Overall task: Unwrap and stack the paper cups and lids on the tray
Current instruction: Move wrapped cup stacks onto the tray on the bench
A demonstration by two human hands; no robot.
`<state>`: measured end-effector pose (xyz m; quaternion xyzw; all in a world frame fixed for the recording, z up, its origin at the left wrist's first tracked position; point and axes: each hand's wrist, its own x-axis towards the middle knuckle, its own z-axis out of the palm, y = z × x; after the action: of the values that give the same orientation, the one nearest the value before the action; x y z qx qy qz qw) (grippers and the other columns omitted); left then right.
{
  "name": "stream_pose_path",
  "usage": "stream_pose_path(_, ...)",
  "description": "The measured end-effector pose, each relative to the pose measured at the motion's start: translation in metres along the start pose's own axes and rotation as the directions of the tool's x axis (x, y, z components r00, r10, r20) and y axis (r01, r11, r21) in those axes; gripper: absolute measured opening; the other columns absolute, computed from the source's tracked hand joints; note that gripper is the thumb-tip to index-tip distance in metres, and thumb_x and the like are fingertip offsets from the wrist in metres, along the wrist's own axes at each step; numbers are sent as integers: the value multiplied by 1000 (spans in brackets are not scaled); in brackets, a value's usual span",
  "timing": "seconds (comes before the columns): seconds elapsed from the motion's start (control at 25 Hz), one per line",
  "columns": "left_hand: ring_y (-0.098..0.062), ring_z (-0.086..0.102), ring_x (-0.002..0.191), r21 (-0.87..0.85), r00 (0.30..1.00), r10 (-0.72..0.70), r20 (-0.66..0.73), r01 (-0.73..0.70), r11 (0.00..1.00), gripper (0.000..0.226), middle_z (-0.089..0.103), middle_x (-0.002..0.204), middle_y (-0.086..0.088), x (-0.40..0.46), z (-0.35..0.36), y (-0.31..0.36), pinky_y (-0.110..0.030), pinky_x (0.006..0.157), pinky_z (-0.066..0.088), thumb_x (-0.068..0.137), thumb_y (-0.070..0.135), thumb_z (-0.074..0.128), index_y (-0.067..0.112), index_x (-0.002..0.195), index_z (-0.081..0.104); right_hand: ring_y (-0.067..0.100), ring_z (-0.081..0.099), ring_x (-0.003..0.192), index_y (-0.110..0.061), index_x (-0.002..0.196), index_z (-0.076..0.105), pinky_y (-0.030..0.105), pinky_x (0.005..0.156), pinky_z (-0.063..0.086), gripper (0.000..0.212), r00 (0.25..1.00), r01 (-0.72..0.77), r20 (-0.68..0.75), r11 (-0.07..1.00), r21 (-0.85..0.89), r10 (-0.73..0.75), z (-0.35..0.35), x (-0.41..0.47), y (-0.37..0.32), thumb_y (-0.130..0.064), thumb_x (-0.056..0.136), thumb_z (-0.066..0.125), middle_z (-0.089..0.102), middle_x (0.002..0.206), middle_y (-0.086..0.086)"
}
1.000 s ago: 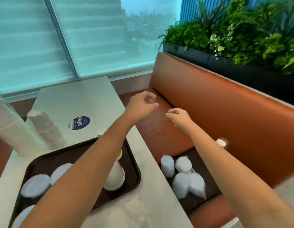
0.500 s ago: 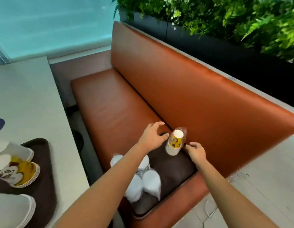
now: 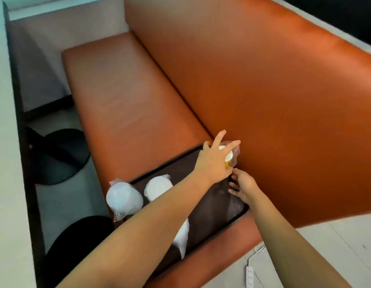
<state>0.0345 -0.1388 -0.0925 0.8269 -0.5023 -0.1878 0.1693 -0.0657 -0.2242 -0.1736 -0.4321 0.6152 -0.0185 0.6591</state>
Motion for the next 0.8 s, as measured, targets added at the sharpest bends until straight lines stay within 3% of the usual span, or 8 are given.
stream_pose_path(0.12,-49,16,136,13,989,-56,136,55,998,71,-16,157,5,22,24,0,-53,101,39,88,35,61,41,146,21,19,48,85,-22,129,51,35,70,45,36,1000,-15,24,999,46,14,10,24,8,-38,99,38,53,112,2)
stream_pose_path(0.28,-36,49,115,-173,990,-77,116,97,980,55,25,145,-3,19,33,-16,-42,87,48,89,24,60,31,139,38,25,47,107,-24,127,51,41,78,43,44,992,-98,95,985,139,86,24,37,22,-51,95,39,49,120,3)
stream_pose_path(0.44,-24,48,117,-398,990,-130,55,141,907,53,34,138,-3,-5,33,-48,-34,95,43,84,12,64,24,133,45,24,42,124,-24,136,48,42,88,40,45,985,-113,153,972,206,82,40,40,33,-45,97,40,47,132,1)
stream_pose_path(0.52,-21,46,119,-494,981,-189,49,189,848,54,37,134,-4,-18,31,-62,-21,93,36,82,8,67,21,129,47,21,47,115,-19,135,48,38,88,41,42,987,-106,143,961,255,71,45,35,33,-35,97,43,52,130,5)
stream_pose_path(0.64,-22,48,115,-641,953,-304,7,237,730,51,43,122,-4,-38,18,-73,-17,88,38,79,4,70,25,121,49,23,57,102,-6,134,45,36,88,49,40,1000,22,10,945,327,-27,50,21,31,-20,97,48,59,122,13)
stream_pose_path(0.72,-20,50,113,-725,921,-378,-92,198,660,47,43,119,-3,-56,-4,-69,-17,85,43,79,4,70,28,115,50,25,59,107,-2,132,45,38,91,51,40,982,183,-100,943,278,-161,53,-2,22,-17,96,52,57,125,15)
stream_pose_path(0.8,-16,49,113,-780,869,-446,-215,122,614,44,40,123,-3,-74,-31,-58,-17,85,48,83,8,69,23,119,51,22,60,106,-2,130,46,34,85,54,41,944,326,-122,919,222,-306,57,-39,3,-19,94,55,58,122,11)
